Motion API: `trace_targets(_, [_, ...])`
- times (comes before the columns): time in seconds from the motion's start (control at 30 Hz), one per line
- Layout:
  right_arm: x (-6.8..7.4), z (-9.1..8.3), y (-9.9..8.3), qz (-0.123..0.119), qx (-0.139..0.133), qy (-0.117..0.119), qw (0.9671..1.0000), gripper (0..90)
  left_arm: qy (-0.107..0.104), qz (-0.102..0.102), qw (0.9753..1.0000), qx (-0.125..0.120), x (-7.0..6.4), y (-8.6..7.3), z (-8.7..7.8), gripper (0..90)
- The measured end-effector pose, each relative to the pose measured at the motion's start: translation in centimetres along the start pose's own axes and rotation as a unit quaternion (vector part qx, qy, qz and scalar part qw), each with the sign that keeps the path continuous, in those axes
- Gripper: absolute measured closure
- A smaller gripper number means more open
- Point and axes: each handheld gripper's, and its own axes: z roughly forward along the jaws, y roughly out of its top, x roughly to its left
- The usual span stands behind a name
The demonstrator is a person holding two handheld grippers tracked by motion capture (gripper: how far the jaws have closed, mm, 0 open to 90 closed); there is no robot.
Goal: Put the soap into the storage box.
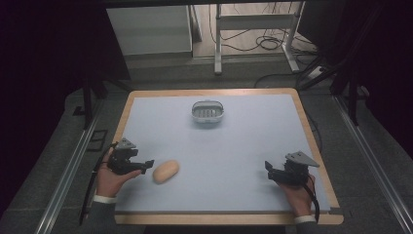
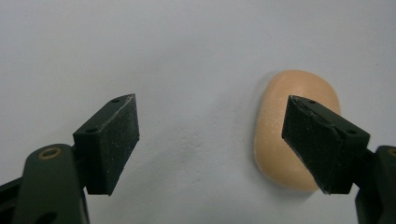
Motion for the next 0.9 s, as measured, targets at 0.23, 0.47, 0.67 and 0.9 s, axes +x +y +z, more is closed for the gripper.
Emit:
trace_targets(0.23, [0.1,0.0,0.0,-0.005,0.001,-0.002,1.0,8.0,-0.006,0.021,0.9995,0.022,-0.7,1.1,0.1,17.4])
trace_targets(0.47, [0.0,0.0,0.0,-0.003,0.001,0.001,1.0,8.0,-0.011,0.034,0.999,0.026,-1.4,1.7,0.1,16.9])
trace_targets(0.67, [0.0,0.0,0.0,-0.001,0.002,-0.001,1.0,8.0,-0.013,0.046,0.9984,0.03,-1.8,2.2,0.0,16.9])
trace_targets(0.9, [0.1,0.0,0.0,-0.002,0.001,-0.002,1.0,8.1,-0.019,0.064,0.997,0.04,-2.8,2.6,0.1,16.9])
